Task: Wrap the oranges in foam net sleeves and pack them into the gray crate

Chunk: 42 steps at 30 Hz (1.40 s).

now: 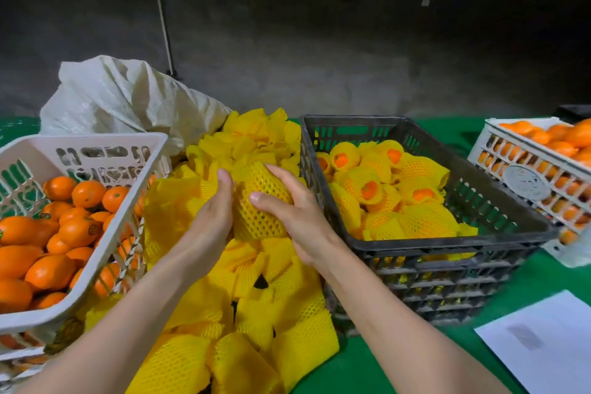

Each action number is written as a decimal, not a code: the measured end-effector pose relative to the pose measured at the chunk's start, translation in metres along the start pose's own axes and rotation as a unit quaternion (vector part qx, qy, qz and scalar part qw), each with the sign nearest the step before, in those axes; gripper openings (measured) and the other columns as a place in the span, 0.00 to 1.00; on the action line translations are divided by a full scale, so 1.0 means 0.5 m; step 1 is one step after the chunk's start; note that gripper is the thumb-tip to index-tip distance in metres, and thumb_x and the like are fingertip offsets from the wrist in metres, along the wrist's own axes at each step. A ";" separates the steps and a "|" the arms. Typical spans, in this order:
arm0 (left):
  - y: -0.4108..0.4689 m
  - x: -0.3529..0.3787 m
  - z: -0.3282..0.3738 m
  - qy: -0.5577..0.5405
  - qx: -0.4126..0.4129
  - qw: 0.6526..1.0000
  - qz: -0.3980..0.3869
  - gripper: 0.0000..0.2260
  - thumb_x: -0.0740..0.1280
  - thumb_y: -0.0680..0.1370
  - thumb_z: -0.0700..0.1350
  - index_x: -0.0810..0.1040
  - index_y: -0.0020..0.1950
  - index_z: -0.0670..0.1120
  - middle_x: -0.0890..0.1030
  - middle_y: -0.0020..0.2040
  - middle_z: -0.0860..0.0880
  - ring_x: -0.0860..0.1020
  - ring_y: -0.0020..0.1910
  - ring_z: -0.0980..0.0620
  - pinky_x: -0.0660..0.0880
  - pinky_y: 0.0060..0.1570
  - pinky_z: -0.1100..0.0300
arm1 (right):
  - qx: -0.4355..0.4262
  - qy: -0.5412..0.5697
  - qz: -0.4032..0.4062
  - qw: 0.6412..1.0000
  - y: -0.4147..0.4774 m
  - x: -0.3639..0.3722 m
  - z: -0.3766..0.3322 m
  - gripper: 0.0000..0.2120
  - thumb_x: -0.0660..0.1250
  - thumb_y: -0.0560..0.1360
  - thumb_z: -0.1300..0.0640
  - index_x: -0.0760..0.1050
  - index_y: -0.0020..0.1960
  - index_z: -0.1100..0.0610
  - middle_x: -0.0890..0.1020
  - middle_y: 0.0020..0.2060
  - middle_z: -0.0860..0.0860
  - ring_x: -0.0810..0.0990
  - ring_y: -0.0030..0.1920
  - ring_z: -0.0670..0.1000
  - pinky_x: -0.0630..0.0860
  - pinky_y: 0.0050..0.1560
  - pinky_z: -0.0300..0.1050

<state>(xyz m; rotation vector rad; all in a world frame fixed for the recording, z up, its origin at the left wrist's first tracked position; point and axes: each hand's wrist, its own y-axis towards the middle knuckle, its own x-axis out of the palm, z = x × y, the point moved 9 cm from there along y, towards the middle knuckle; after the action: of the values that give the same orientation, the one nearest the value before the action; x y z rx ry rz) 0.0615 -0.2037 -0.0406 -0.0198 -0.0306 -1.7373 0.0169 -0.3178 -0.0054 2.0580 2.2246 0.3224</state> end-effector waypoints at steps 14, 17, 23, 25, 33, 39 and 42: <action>0.037 0.370 0.060 0.305 0.151 0.931 -0.136 0.10 0.57 0.82 0.37 0.76 0.57 0.41 0.79 0.44 0.45 0.77 0.36 0.52 0.74 0.37 0.59 | 0.088 -0.394 0.297 0.865 0.101 -0.537 -0.066 0.30 0.75 0.65 0.52 0.63 0.61 0.56 0.70 0.58 0.55 0.69 0.58 0.55 0.67 0.51 0.44; 0.049 0.368 0.047 0.320 0.143 0.927 -0.133 0.10 0.56 0.82 0.36 0.76 0.55 0.43 0.79 0.44 0.46 0.77 0.34 0.55 0.72 0.33 0.66 | 0.149 -0.480 0.236 0.832 0.126 -0.588 -0.017 0.34 0.75 0.67 0.53 0.62 0.67 0.56 0.67 0.65 0.61 0.65 0.66 0.60 0.67 0.61 0.50; 0.053 0.350 0.060 0.229 0.102 0.955 -0.160 0.10 0.55 0.82 0.34 0.75 0.53 0.42 0.79 0.41 0.47 0.78 0.35 0.54 0.76 0.34 0.67 | 0.199 -0.584 0.149 0.773 0.140 -0.554 -0.001 0.35 0.72 0.70 0.50 0.61 0.72 0.52 0.63 0.72 0.56 0.59 0.72 0.62 0.57 0.70 0.63; 0.052 0.328 0.069 0.178 0.071 0.970 -0.150 0.10 0.55 0.82 0.35 0.75 0.52 0.42 0.79 0.40 0.47 0.79 0.36 0.54 0.76 0.34 0.66 | 0.105 -0.604 0.179 0.770 0.140 -0.484 -0.066 0.29 0.70 0.72 0.50 0.65 0.70 0.53 0.64 0.71 0.55 0.60 0.72 0.59 0.53 0.71 0.63; 0.059 0.035 0.117 0.120 0.038 0.992 0.028 0.11 0.55 0.82 0.36 0.76 0.56 0.39 0.79 0.38 0.46 0.78 0.31 0.53 0.73 0.35 0.61 | -0.196 -0.359 0.045 0.911 0.055 -0.019 -0.105 0.10 0.63 0.75 0.65 0.76 0.56 0.63 0.81 0.53 0.57 0.78 0.54 0.58 0.72 0.55 0.49; -0.019 -0.187 0.084 0.100 0.007 0.986 0.134 0.10 0.56 0.83 0.39 0.76 0.50 0.43 0.80 0.39 0.46 0.78 0.36 0.49 0.72 0.37 0.60 | 0.156 -0.467 -0.045 0.869 0.128 0.066 0.257 0.19 0.63 0.77 0.54 0.68 0.62 0.66 0.75 0.61 0.63 0.72 0.62 0.62 0.69 0.55 0.49; -0.061 -0.268 0.074 0.112 0.008 0.979 0.173 0.10 0.57 0.82 0.38 0.78 0.48 0.43 0.81 0.39 0.45 0.78 0.35 0.48 0.73 0.36 0.59 | 0.194 -0.489 -0.012 0.850 0.150 0.063 0.332 0.25 0.64 0.76 0.45 0.72 0.60 0.66 0.76 0.60 0.62 0.73 0.62 0.61 0.70 0.57 0.50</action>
<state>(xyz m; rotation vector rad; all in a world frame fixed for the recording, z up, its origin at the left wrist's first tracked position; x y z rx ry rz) 0.0534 -0.0652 -0.0081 0.1730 0.1179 -1.3823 0.1221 -0.2663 -0.1484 1.6885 1.6881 -1.0306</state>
